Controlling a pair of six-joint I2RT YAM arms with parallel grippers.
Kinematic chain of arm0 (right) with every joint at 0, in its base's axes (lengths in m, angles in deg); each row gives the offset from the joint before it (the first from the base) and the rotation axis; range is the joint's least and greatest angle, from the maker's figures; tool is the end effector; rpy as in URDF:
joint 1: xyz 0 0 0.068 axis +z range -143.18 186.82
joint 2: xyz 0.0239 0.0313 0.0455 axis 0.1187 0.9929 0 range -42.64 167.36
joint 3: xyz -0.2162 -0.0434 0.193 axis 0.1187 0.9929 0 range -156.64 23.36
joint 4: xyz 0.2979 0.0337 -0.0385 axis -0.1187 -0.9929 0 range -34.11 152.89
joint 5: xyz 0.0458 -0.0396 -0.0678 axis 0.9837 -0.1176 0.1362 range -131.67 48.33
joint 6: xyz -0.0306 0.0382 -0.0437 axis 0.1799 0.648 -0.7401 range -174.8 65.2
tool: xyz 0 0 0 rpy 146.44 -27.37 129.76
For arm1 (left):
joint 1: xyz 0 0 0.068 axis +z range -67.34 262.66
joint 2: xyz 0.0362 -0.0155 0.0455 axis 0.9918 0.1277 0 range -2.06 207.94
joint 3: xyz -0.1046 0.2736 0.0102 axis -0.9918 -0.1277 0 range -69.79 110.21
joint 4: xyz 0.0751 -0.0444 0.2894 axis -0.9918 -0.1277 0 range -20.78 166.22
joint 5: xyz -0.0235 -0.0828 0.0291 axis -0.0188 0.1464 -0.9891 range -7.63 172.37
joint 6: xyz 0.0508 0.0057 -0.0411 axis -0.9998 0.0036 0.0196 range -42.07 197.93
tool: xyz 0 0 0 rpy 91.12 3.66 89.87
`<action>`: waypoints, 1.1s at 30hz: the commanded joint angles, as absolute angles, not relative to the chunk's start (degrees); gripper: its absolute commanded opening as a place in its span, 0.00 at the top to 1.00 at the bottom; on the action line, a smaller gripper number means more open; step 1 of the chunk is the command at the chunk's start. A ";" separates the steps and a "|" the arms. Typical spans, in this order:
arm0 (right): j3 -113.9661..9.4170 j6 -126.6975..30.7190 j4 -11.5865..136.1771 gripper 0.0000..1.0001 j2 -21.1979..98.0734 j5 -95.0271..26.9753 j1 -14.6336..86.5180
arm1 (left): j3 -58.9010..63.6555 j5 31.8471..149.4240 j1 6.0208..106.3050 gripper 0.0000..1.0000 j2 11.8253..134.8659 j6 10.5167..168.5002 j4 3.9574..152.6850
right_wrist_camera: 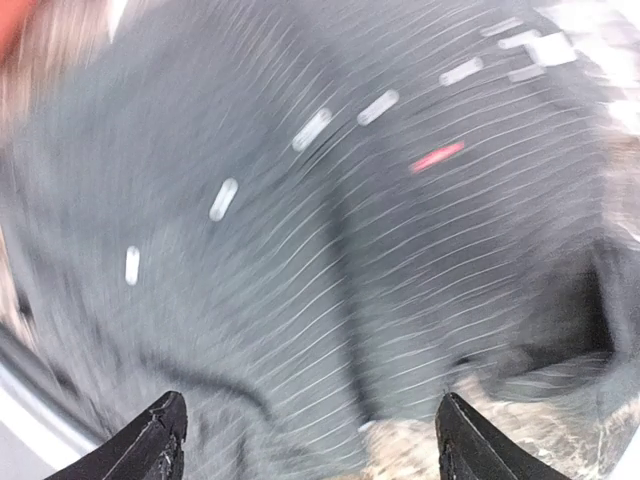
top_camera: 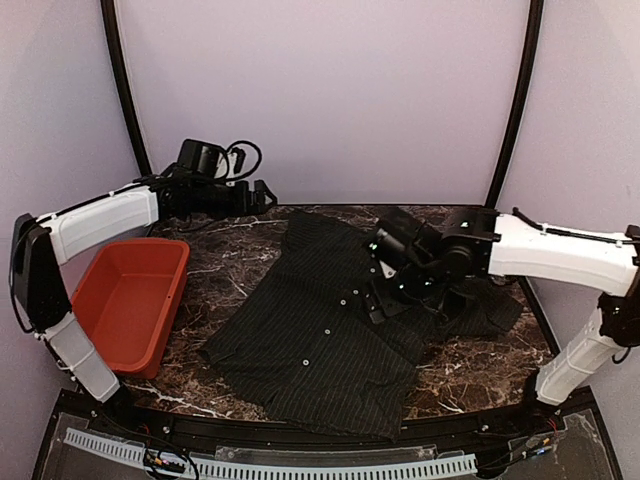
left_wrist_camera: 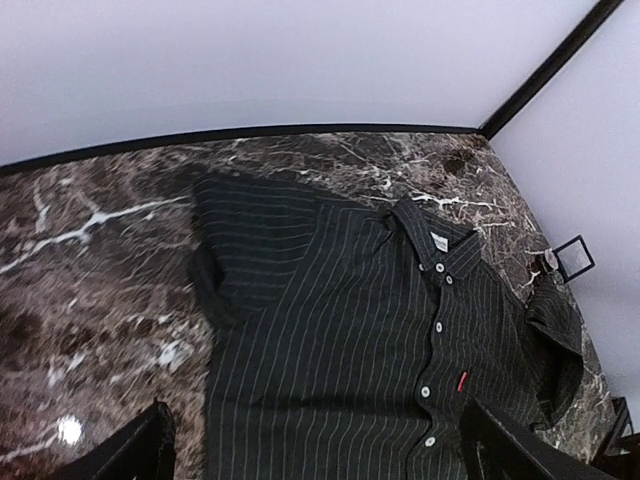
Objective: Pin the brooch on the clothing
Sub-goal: Flatten out the crumpled clothing at the center of the board.
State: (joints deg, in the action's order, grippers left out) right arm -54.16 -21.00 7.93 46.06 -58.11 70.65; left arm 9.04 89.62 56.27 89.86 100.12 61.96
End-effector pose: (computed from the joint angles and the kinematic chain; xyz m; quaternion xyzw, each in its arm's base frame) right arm 0.1708 0.3147 0.2883 -0.2223 0.9430 0.0619 0.2400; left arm 0.3866 -0.1991 0.3339 0.0641 0.8508 -0.2626 0.4507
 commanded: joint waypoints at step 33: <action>-39.76 -8.96 14.99 0.12 33.69 -68.39 60.96 | 49.23 71.57 48.87 0.01 140.93 89.25 58.68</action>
